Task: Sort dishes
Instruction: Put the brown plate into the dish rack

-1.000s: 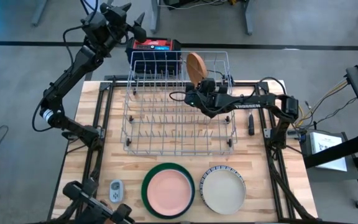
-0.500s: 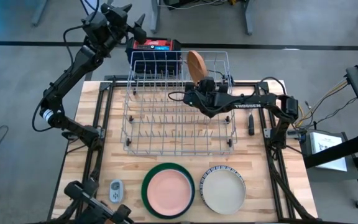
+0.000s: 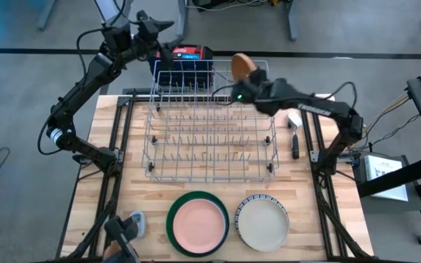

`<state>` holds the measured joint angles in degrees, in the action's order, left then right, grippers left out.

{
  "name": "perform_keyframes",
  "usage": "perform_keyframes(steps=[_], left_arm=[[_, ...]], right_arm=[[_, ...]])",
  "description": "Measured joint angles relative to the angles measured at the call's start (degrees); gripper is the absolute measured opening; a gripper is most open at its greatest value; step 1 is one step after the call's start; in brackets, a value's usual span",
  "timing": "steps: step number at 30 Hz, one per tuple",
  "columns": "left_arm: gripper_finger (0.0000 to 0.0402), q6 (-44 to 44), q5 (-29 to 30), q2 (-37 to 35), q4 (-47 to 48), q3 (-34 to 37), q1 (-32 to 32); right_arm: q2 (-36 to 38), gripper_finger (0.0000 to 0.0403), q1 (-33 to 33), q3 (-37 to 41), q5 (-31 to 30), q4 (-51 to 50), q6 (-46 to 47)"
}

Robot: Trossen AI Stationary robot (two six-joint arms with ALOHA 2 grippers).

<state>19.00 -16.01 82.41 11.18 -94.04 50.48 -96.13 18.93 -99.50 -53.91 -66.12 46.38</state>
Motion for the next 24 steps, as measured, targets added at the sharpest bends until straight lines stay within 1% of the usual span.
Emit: perform_keyframes(steps=[2, 4, 7, 11, 17, 19, 21, 24], left_arm=[[0.0279, 0.0, 0.0, 0.0, 0.0, 0.0, 0.0], [0.0279, 0.0, 0.0, 0.0, 0.3, 0.0, 0.0], [0.0279, 0.0, 0.0, 0.0, 1.1, 0.0, 0.0], [0.0279, 0.0, 0.2, 0.0, 2.5, 0.0, 0.0], [0.0279, 0.1, 0.4, 0.0, 5.4, 0.0, 0.0], [0.0279, 1.5, 0.4, 0.0, 7.0, 0.0, 0.0], [0.0279, 2.8, 0.5, 0.0, 8.7, 0.0, 0.0], [0.0279, 4.0, 0.4, -0.1, 11.6, 0.0, 0.7]], right_arm=[[1.5, 0.0047, 2.5, -3.0, 5.5, -5.3, -0.8], [2.7, 0.0047, 5.1, -4.6, 8.7, -9.4, -1.4], [3.3, 0.0047, 7.8, -4.8, 10.5, -11.5, -3.7], [3.4, 0.0047, 10.3, -3.6, 14.2, -11.4, -6.3], [2.2, 0.0047, 11.4, -3.0, 15.1, -10.0, -11.0], [2.4, 0.0047, 11.4, -3.0, 15.0, -7.2, -18.0], [2.9, 0.0047, 11.6, -3.0, 15.0, -4.7, -27.9], [4.0, 0.0047, 11.9, -3.0, 15.2, 1.2, -38.4]])
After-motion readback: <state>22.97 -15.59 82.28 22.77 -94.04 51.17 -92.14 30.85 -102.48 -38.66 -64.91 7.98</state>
